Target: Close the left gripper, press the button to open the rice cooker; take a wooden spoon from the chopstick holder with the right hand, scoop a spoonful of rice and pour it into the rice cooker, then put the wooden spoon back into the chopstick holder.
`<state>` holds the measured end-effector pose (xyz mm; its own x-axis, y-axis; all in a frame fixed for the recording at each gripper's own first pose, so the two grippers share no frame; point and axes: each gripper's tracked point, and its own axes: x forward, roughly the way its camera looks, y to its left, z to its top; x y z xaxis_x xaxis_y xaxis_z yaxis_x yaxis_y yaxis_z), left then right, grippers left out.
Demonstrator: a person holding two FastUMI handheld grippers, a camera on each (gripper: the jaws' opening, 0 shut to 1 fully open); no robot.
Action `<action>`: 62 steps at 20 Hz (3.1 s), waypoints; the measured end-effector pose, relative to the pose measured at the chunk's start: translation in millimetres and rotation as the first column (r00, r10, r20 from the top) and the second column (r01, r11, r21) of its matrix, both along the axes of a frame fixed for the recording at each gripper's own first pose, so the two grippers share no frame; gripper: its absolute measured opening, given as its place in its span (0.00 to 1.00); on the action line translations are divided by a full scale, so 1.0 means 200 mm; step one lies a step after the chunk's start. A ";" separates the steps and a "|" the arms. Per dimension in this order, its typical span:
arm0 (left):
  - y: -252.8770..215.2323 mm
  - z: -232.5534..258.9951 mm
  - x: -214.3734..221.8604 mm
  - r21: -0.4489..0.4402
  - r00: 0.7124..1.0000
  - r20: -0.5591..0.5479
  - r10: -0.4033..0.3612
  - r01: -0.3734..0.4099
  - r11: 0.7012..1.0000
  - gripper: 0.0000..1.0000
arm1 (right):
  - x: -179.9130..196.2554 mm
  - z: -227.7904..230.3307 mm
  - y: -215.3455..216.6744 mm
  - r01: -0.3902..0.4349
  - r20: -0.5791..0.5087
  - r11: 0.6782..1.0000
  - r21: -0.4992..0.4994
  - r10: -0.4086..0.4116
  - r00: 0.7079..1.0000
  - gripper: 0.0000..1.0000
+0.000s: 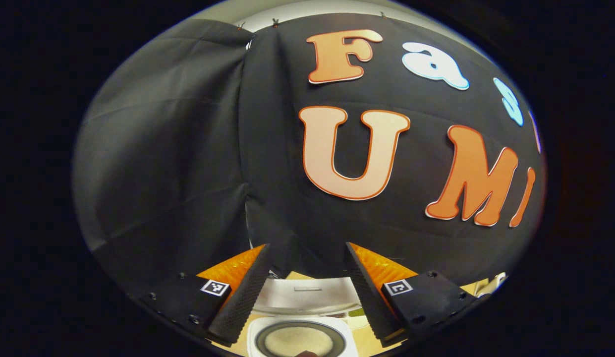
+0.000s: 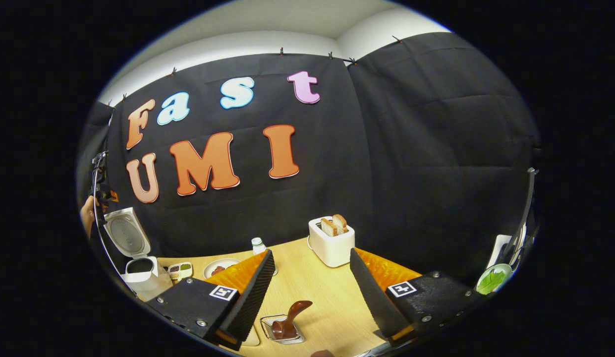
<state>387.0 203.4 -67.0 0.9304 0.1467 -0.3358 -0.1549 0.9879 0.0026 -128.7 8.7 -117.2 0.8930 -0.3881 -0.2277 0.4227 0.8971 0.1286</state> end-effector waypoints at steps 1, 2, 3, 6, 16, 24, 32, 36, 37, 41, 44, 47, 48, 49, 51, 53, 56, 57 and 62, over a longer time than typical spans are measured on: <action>0.01 -0.02 0.02 0.013 1.000 -0.005 0.007 -0.007 1.000 0.99 | 0.00 0.01 -0.01 0.002 0.009 1.000 -0.003 -0.002 1.000 0.95; 0.01 -0.07 0.02 0.014 1.000 -0.026 0.009 -0.008 1.000 0.98 | 0.00 0.03 0.00 -0.003 0.016 1.000 -0.003 0.003 1.000 0.95; 0.02 -0.11 0.05 0.018 0.999 -0.048 0.014 -0.013 1.000 0.98 | 0.00 0.04 0.00 -0.002 0.022 1.000 -0.006 0.002 1.000 0.95; 0.01 -0.22 0.08 -0.002 0.994 -0.106 0.006 -0.006 1.000 0.97 | -0.01 0.05 0.02 -0.016 0.031 1.000 -0.012 0.016 0.999 0.95; -0.11 -0.40 -0.14 -0.083 0.954 -0.292 -0.062 0.039 0.996 0.99 | 0.00 0.01 -0.01 -0.053 0.045 0.998 0.030 0.052 0.998 0.94; -0.20 -0.71 -0.60 -0.112 0.868 -0.492 -0.068 0.014 0.994 0.98 | 0.07 0.03 -0.02 -0.121 0.071 0.992 0.037 0.118 0.991 0.95; -0.23 -1.03 -0.95 -0.080 0.797 -0.603 -0.049 0.001 0.997 0.98 | 0.17 0.02 0.03 -0.199 0.068 0.979 0.040 0.196 0.978 0.95; -0.24 -1.19 -1.10 -0.073 0.764 -0.645 -0.027 -0.026 0.997 0.98 | 0.20 0.01 0.06 -0.230 0.058 0.973 0.026 0.228 0.972 0.95; -0.25 -1.22 -1.13 -0.067 0.772 -0.635 -0.018 -0.032 0.997 0.98 | 0.21 0.01 0.06 -0.230 0.055 0.973 0.020 0.228 0.972 0.95; -0.25 -1.20 -1.14 -0.047 0.812 -0.584 0.003 -0.037 0.998 0.99 | 0.24 0.00 0.09 -0.269 0.051 0.963 0.022 0.268 0.962 0.94; -0.26 -1.21 -1.16 -0.050 0.814 -0.581 0.011 -0.049 0.998 0.99 | 0.28 0.01 0.12 -0.288 0.068 0.957 0.024 0.286 0.956 0.95; -0.26 -1.21 -1.16 -0.043 0.823 -0.568 0.013 -0.046 0.998 0.99 | 0.28 -0.03 0.15 -0.319 0.056 0.947 0.033 0.316 0.947 0.94; -0.26 -1.20 -1.16 -0.044 0.826 -0.563 0.014 -0.047 0.998 1.00 | 0.29 -0.02 0.16 -0.324 0.057 0.945 0.031 0.322 0.945 0.95; -0.27 -1.20 -1.15 -0.050 0.830 -0.557 0.012 -0.048 0.998 0.99 | 0.29 -0.01 0.16 -0.329 0.060 0.944 0.030 0.326 0.943 0.95; -0.30 -1.17 -1.17 -0.095 0.845 -0.534 -0.021 -0.036 0.995 0.99 | 0.29 0.00 0.16 -0.329 0.061 0.944 0.027 0.327 0.943 0.95; -0.31 -1.12 -1.15 -0.118 0.873 -0.487 -0.033 -0.028 0.993 0.98 | 0.29 0.00 0.13 -0.328 0.059 0.944 0.028 0.326 0.943 0.95; -0.26 -1.00 -1.14 -0.079 0.905 -0.424 -0.025 -0.010 0.997 0.98 | 0.31 0.04 0.12 -0.331 0.069 0.943 0.029 0.328 0.942 0.95; -0.28 -0.95 -1.14 -0.076 0.918 -0.395 -0.041 0.012 0.997 0.98 | 0.32 0.07 0.12 -0.327 0.076 0.945 0.016 0.325 0.943 0.95; -0.34 -0.56 -1.21 -0.039 0.979 -0.175 -0.107 0.102 0.994 0.98 | 0.39 0.26 0.12 -0.295 0.126 0.953 -0.068 0.301 0.945 0.95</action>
<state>145.4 134.9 -178.1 0.8656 0.0390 -0.4992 -0.0502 0.9987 -0.0089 -50.9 32.4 -65.8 0.9905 -0.1070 -0.0867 0.1169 0.9859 0.1196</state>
